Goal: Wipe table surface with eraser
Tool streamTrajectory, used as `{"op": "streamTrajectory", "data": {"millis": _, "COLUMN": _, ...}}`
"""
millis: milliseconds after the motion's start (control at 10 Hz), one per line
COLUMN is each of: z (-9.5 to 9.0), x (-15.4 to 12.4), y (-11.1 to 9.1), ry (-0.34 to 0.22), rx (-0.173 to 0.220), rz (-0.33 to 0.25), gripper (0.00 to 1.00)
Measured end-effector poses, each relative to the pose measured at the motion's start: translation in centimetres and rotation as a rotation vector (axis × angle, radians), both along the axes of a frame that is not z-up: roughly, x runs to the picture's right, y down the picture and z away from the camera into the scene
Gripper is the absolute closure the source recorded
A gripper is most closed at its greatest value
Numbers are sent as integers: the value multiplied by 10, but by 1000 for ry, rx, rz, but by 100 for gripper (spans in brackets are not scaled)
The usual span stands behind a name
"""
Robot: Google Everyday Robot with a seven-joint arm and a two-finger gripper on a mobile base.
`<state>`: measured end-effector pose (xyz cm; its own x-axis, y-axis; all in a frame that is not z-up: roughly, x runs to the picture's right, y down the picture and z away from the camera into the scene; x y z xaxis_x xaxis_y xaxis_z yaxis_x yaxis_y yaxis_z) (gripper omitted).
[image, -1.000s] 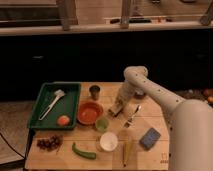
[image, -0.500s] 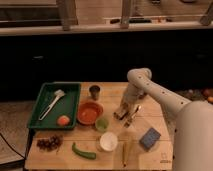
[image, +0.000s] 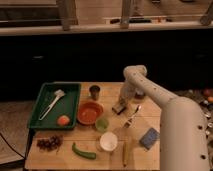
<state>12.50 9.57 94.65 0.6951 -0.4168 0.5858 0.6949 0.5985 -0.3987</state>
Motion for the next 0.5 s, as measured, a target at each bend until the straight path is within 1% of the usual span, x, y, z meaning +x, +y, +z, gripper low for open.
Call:
{"op": "streamTrajectory", "data": {"millis": 200, "z": 0, "x": -22, "y": 0, "ry": -46, "rx": -3, "rz": -23, "gripper": 100}}
{"op": "streamTrajectory", "data": {"millis": 400, "z": -10, "x": -34, "y": 11, "ry": -91, "rx": -18, "rz": -50, "gripper": 100}}
{"op": "streamTrajectory", "data": {"millis": 500, "z": -15, "x": -36, "y": 17, "ry": -103, "rx": -25, "rz": -60, "gripper": 100}}
